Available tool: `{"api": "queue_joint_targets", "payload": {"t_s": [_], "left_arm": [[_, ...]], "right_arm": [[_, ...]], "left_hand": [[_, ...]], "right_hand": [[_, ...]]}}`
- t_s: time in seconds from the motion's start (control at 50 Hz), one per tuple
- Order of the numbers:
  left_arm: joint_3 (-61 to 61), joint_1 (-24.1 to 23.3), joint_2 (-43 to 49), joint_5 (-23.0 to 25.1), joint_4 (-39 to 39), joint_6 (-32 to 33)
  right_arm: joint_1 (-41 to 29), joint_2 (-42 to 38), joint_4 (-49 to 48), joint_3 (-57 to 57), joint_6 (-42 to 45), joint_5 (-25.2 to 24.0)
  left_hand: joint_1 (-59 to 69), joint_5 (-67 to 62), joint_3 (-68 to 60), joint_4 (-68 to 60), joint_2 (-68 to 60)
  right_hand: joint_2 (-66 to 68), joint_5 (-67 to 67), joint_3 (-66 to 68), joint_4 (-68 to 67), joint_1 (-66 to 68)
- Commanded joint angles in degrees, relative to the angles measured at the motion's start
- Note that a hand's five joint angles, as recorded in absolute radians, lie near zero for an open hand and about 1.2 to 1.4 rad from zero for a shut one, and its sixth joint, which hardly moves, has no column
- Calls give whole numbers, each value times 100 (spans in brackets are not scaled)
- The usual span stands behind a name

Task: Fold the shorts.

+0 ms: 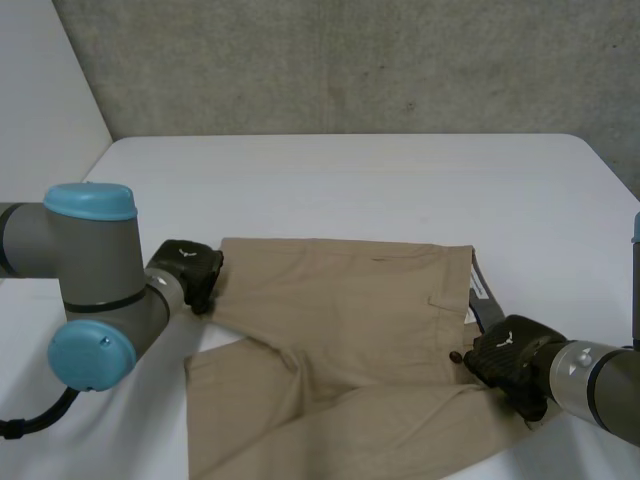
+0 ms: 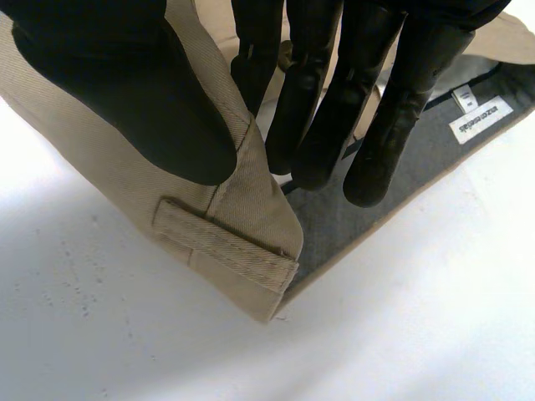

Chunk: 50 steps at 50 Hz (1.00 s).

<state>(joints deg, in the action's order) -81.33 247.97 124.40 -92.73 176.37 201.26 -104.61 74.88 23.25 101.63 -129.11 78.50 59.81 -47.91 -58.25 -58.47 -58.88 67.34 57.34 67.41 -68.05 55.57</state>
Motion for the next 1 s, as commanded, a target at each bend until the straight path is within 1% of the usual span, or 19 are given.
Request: {"api": "queue_joint_targets", "payload": {"t_s": [0.02, 0.1, 0.12, 0.16, 0.18, 0.26, 0.3, 0.38, 0.4, 0.46, 0.48, 0.52, 0.56, 0.62, 0.64, 0.72, 0.86, 0.96, 1.0], "left_arm": [[-15, -12, -47, -78, -50, 36], [11, -21, -100, -113, -59, 45], [3, -29, -126, -113, -76, 62], [-50, -38, -205, -113, -111, 150], [-102, -73, -319, -122, -146, 289], [-278, -135, -758, -131, -155, 510], [-340, -179, -960, -140, -155, 502], [-603, -424, -1444, -192, -182, 327], [-734, -564, -1654, -245, -216, 152], [-911, -741, -1954, -315, -322, -209], [-1016, -828, -2129, -350, -453, -497], [-1113, -873, -2270, -351, -655, -798], [-1209, -908, -2341, -342, -1040, -1192], [-1263, -943, -2333, -333, -1498, -1528], [-1298, -978, -2324, -324, -1761, -1694], [-1438, -1049, -2306, -307, -2123, -1924], [-1588, -1067, -2298, -289, -2133, -1942], [-1614, -1101, -2017, -298, -2124, -1942], [-1614, -1137, -1929, -307, -2124, -1933]], "right_arm": [[2, 0, -128, -46, -17, 78], [-24, 9, -146, -73, -61, 140], [-42, 0, -154, -81, -96, 140], [-94, 0, -181, -125, -210, 140], [-147, -9, -207, -204, -359, 140], [-332, -149, -260, -485, -816, 140], [-402, -219, -260, -608, -983, 140], [-437, -386, -286, -872, -1309, 148], [-437, -456, -312, -977, -1431, 148], [-437, -545, -356, -1118, -1616, 183], [-437, -580, -400, -1180, -1739, 245], [-437, -598, -462, -1224, -1819, 306], [-446, -589, -558, -1233, -1837, 394], [-437, -589, -638, -1233, -1845, 438], [-420, -580, -690, -1233, -1854, 465], [-376, -554, -787, -1215, -1854, 509], [-367, -536, -787, -1145, -1854, 535], [-376, -527, -796, -1110, -1854, 526], [-367, -527, -796, -1101, -1854, 527]], "left_hand": [[2019, -2209, -2175, -2153, -2112], [2019, -2209, -2175, -2153, -2112], [1122, -1312, -1278, -1256, -1215], [-1481, 1291, 1325, 1347, 1388], [-3026, 2836, 2871, 2893, 2934], [-3176, 2987, 3021, 3043, 3084], [-3093, 2903, 2937, 2959, 3000], [-3059, 2869, 2903, 2925, 2966], [-3009, 2819, 2853, 2875, 2916], [-2991, 2802, 2836, 2858, 2899], [-2958, 2768, 2802, 2824, 2866], [-2941, 2751, 2785, 2807, 2848], [-2941, 2751, 2785, 2807, 2848], [-2941, 2751, 2785, 2807, 2848], [-2958, 2768, 2802, 2824, 2865], [-2958, 2768, 2802, 2824, 2865], [-2907, 2717, 2752, 2774, 2815], [-2891, 2701, 2735, 2757, 2798], [-2673, 2483, 2518, 2540, 2581]], "right_hand": [[1266, 1266, 1259, -1195, 2443], [1266, 1266, 1259, -1195, 2443], [1266, 1266, 1259, -1195, 2443], [1266, 1266, 1259, -1195, 2443], [1266, 1266, 1259, -1195, 2443], [1266, 1266, 1259, -1195, 2443], [1266, 1266, 1259, -1195, 2443], [1266, 1266, 1259, -1195, 2443], [1266, 1266, 1259, -1195, 2443], [1266, 1266, 1259, -1195, 2443], [1266, 1266, 1259, -1195, 2443], [1266, 1266, 1259, -1195, 2443], [1266, 1266, 1259, -1195, 2443], [1266, 1266, 1259, -1195, 2443], [1266, 1266, 1259, -1195, 2443], [1266, 1266, 1259, -1195, 2443], [1266, 1266, 1259, -1195, 2443], [1266, 1266, 1259, -1195, 2443], [1266, 1266, 1259, -1195, 2443]]}}
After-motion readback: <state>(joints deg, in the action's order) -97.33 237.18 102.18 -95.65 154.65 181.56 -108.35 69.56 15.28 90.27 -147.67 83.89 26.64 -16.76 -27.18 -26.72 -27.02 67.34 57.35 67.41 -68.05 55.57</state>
